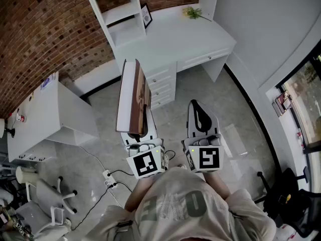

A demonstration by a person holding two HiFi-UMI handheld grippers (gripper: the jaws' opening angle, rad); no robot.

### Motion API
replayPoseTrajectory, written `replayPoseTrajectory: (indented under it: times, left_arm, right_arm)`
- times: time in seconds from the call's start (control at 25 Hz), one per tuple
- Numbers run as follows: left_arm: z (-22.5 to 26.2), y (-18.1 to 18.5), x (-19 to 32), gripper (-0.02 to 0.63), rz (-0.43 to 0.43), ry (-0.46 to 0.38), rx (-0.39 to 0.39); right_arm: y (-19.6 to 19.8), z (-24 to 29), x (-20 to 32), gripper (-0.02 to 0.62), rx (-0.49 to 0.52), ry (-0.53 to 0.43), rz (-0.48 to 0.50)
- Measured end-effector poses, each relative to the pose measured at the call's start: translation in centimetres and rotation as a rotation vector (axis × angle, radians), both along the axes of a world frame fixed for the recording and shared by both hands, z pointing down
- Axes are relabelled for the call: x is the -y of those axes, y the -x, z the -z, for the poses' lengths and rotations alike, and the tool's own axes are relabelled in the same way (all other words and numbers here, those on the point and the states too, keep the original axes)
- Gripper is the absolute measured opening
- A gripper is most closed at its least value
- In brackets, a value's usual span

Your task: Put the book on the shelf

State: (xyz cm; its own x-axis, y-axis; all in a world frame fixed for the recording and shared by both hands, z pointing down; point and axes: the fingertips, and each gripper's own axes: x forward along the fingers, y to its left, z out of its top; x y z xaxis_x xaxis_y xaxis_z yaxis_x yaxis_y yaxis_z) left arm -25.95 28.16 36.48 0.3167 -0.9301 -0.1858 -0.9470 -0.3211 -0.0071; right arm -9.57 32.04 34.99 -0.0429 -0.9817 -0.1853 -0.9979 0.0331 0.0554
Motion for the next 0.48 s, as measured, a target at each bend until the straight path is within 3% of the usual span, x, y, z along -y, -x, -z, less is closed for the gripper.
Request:
replayPoseTrajectory:
  times: [0.48]
  left_arm:
    - [-1.0, 0.1, 1.4, 0.15, -0.038, 0.027, -0.007]
  right_arm:
    - [0.2, -1.9, 1.2, 0.017, -0.019, 0.076, -0.06]
